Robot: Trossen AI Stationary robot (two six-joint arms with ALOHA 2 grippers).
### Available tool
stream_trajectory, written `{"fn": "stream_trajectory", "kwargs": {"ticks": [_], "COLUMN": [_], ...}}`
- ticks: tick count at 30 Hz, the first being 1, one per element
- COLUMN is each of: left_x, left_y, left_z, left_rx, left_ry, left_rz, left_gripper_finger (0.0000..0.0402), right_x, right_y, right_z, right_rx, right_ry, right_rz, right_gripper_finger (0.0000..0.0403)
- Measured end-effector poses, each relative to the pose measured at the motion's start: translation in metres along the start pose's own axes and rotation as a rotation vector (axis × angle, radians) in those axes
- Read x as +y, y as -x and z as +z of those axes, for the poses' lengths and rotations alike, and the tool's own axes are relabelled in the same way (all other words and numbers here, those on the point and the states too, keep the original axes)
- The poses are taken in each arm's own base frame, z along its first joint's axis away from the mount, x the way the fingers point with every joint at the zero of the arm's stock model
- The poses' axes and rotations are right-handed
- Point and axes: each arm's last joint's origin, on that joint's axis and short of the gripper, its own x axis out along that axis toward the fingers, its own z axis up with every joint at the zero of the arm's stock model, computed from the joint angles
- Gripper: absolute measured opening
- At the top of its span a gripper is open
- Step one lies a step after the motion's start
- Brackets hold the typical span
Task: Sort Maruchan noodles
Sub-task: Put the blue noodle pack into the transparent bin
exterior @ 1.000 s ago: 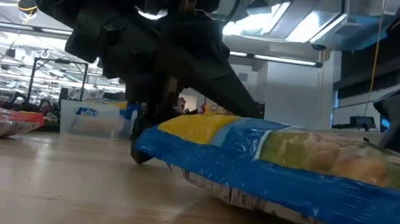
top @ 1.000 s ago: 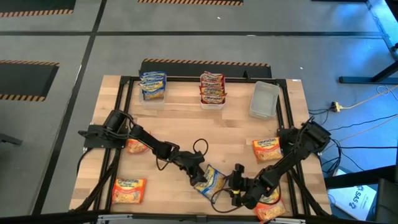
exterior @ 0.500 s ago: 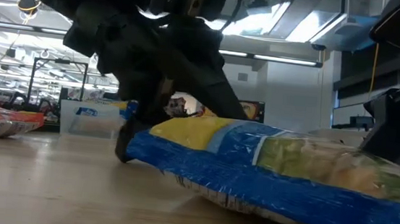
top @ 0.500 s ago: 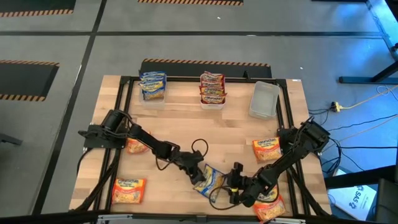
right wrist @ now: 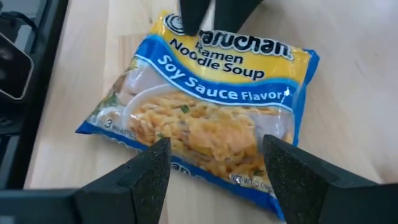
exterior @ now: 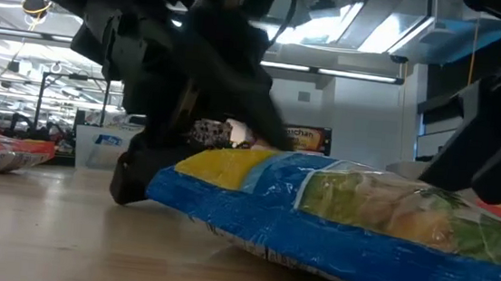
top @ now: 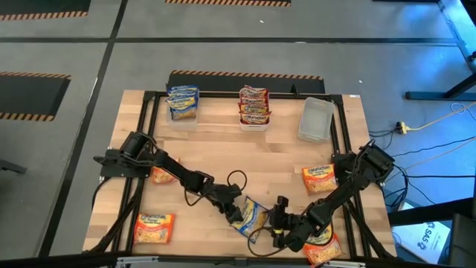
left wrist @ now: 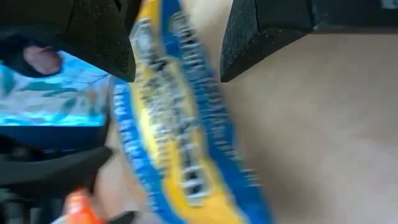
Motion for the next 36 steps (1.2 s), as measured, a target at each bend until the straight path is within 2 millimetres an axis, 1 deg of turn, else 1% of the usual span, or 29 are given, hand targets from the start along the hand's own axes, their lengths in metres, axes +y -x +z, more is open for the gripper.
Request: {"fn": "stream_trajectory", "kwargs": {"ticks": [3,8,12,14,16,19,31,36], "left_x": [-0.001,-0.004,-0.004,-0.005,-0.005,-0.005,-0.005,-0.005], "left_y": [-0.006,-0.009,-0.009,-0.009,-0.009,-0.009,-0.008,-0.008], "left_z": [-0.003,-0.004,-0.005,-0.006,-0.006,-0.006,0.001,0.003], "left_rx": [-0.021,-0.066,-0.098,-0.110,-0.115,-0.118,-0.139,-0.143], "left_ry": [-0.002,-0.019,-0.068,-0.085,-0.097,-0.098,-0.139,-0.148], "left_rz": [-0.053,-0.085,-0.073,-0.073,-0.078,-0.077,-0.093,-0.096], "left_gripper_finger": [0.0229,0.0229,0.0228,0.0221,0.0206,0.0172,0.0012,0.0003], "right_x": [-0.001,-0.001,0.001,0.002,0.003,0.003,-0.001,-0.001], "right_y": [-0.001,-0.002,-0.011,-0.015,-0.018,-0.019,-0.024,-0.025], "right_z": [0.000,0.000,-0.007,-0.011,-0.012,-0.012,-0.007,-0.006], "right_rx": [0.009,0.006,0.008,-0.002,-0.013,-0.017,-0.053,-0.056], "right_ry": [0.000,0.017,0.025,0.022,0.015,0.014,0.019,0.018], "right_rz": [0.000,-0.006,-0.006,-0.010,-0.009,-0.011,-0.025,-0.025], "right_gripper_finger": [0.0241,0.0241,0.0241,0.0241,0.0241,0.0241,0.0241,0.0241]}}
